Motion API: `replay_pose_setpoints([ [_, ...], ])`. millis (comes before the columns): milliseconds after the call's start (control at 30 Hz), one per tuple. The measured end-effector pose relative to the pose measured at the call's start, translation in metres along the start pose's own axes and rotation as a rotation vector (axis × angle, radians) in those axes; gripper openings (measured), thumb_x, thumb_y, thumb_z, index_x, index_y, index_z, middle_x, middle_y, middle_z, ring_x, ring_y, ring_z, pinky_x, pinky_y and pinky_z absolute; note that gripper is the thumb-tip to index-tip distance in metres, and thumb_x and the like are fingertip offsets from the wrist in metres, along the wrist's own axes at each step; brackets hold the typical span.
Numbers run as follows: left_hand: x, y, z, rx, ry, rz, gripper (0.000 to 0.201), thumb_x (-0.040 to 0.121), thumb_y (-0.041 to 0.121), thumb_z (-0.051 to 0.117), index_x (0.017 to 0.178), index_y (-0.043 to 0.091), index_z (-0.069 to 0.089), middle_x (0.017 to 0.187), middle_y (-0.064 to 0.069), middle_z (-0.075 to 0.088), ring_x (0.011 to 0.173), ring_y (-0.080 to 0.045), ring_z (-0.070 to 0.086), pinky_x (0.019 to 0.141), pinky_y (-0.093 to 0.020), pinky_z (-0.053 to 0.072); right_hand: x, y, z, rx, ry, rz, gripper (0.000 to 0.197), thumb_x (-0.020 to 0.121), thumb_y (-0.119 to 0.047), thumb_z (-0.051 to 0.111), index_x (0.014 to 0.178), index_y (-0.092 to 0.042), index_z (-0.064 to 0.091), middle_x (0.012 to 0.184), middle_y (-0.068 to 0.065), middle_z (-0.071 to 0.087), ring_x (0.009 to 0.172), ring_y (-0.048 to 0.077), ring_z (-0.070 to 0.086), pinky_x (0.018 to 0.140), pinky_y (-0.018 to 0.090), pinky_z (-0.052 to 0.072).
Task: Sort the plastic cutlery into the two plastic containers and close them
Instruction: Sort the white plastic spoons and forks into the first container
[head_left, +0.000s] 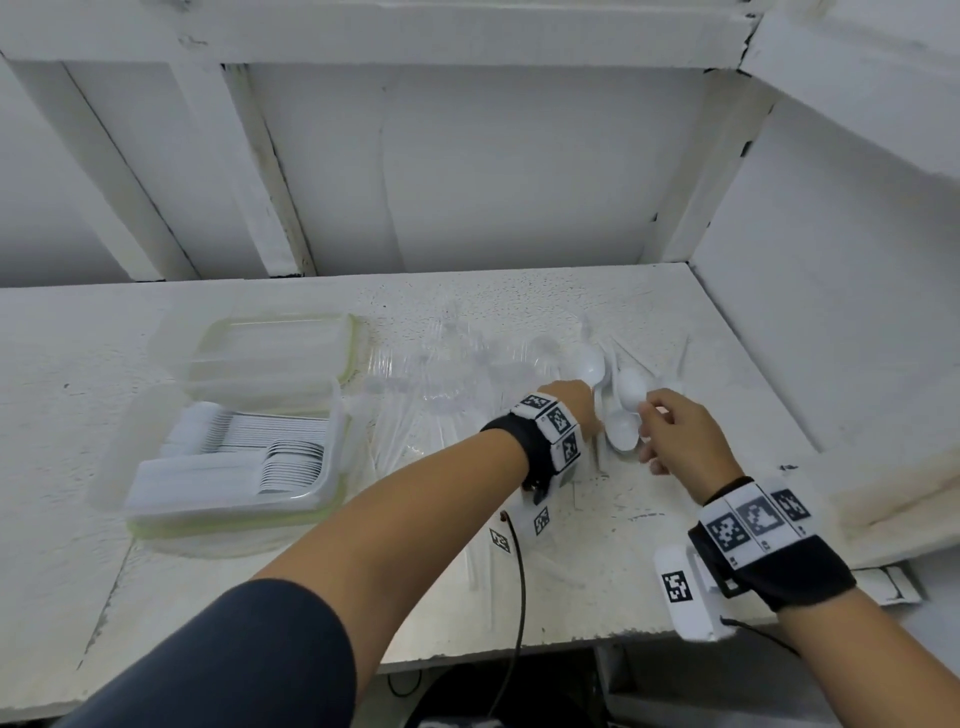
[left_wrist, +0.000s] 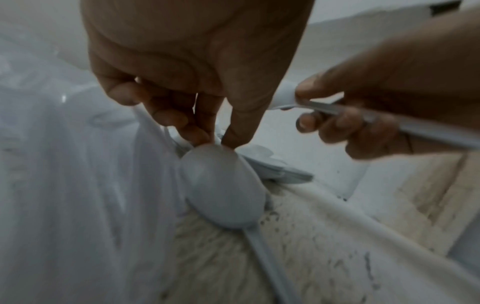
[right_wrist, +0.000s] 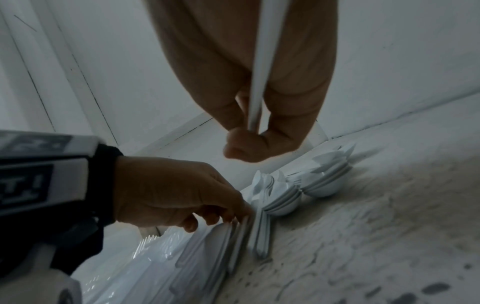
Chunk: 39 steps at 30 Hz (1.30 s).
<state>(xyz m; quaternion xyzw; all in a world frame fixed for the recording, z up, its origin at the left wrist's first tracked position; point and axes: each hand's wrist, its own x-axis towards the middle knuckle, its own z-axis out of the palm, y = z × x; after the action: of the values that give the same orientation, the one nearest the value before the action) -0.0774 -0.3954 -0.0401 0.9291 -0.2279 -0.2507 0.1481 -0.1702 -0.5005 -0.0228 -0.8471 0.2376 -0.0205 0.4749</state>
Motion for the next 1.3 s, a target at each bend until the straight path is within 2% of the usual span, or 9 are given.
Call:
replay_pose_setpoints([
  [167,-0.019,-0.014,-0.022,-0.290,0.012,0.013,0.033,0.091,0.023,0.052,0.062,0.014,0.039,0.064,-0.001,0.043,0.061,-0.016,0.044,0.052,-0.019,0.033,0.008,-0.003,0.001,-0.054,0.032,-0.012,0.016,0.095,-0.026,0.045,0.093,-0.015,0.056,0.068,0.005,0.053,0.056,0.017,0.044,0.050,0.024,0.033],
  [300,-0.038,-0.036,-0.043,-0.750,0.070,-0.046,0.017,0.094,0.013,0.045,0.078,0.011,0.043,0.076,-0.006,0.056,0.066,-0.018,0.059,0.060,-0.024,0.051,0.018,-0.014,0.008,-0.275,0.037,-0.029,0.038,0.092,-0.021,0.050,0.057,-0.011,0.039,0.057,0.003,0.040,0.055,0.017,0.038,0.049,0.024,0.029],
  [433,-0.056,-0.055,-0.051,-0.978,0.099,-0.078,0.009,0.096,0.003,0.040,0.102,0.009,0.040,0.077,-0.010,0.061,0.062,-0.019,0.062,0.058,-0.024,0.054,0.036,-0.027,0.028,-0.499,-0.039,0.028,0.037,0.091,-0.020,0.051,0.057,-0.008,0.041,0.058,0.003,0.042,0.062,0.020,0.046,0.047,0.026,0.028],
  [533,-0.062,-0.064,-0.049,-0.908,0.108,-0.101,0.030,0.094,0.000,0.040,0.122,0.011,0.038,0.082,-0.008,0.062,0.066,-0.014,0.058,0.061,-0.022,0.051,0.046,-0.033,0.040,-0.610,-0.080,0.058,0.034,0.088,-0.017,0.055,0.059,-0.009,0.040,0.060,0.004,0.043,0.071,0.023,0.051,0.056,0.025,0.036],
  [667,-0.065,-0.066,-0.043,-0.769,0.165,-0.080,0.032,0.093,0.006,0.038,0.123,0.014,0.042,0.087,-0.006,0.060,0.061,-0.010,0.045,0.051,-0.018,0.037,0.049,-0.033,0.041,-0.618,-0.040,0.087,0.039,0.093,-0.010,0.049,0.056,-0.008,0.037,0.057,0.004,0.040,0.067,0.023,0.049,0.045,0.023,0.029],
  [833,-0.059,-0.061,-0.038,-0.640,0.227,0.009,0.010,0.095,0.018,0.042,0.098,0.013,0.049,0.073,0.003,0.049,0.061,-0.009,0.043,0.054,-0.020,0.036,0.046,-0.028,0.039,-0.585,-0.051,0.101,0.042,0.096,-0.023,0.047,0.057,-0.009,0.039,0.062,0.006,0.046,0.055,0.018,0.042,0.043,0.023,0.027],
  [1000,-0.049,-0.053,-0.032,-0.380,0.129,0.156,0.027,0.092,0.028,0.053,0.072,0.011,0.058,0.059,0.001,0.044,0.053,-0.011,0.039,0.052,-0.025,0.030,0.043,-0.032,0.028,-0.436,-0.035,0.185,0.030,0.086,-0.012,0.061,0.063,-0.005,0.043,0.066,0.007,0.049,0.062,0.020,0.049,0.047,0.024,0.030],
  [1100,-0.052,-0.048,-0.029,-0.255,-0.044,0.259,0.023,0.089,0.029,0.060,0.099,0.011,0.070,0.072,0.000,0.054,0.060,-0.009,0.044,0.055,-0.018,0.033,0.040,-0.031,0.018,-0.354,-0.061,0.206,0.035,0.089,-0.003,0.051,0.059,-0.014,0.036,0.066,0.004,0.043,0.079,0.022,0.052,0.056,0.021,0.034],
  [1300,-0.057,-0.040,-0.020,0.197,-0.161,0.308,0.028,0.091,0.023,0.055,0.116,0.015,0.065,0.098,-0.004,0.067,0.075,-0.012,0.048,0.062,-0.021,0.036,0.037,-0.024,0.012,0.014,-0.042,0.202,0.019,0.084,-0.009,0.053,0.065,-0.010,0.053,0.059,0.006,0.036,0.046,0.014,0.027,0.036,0.017,0.021],
])
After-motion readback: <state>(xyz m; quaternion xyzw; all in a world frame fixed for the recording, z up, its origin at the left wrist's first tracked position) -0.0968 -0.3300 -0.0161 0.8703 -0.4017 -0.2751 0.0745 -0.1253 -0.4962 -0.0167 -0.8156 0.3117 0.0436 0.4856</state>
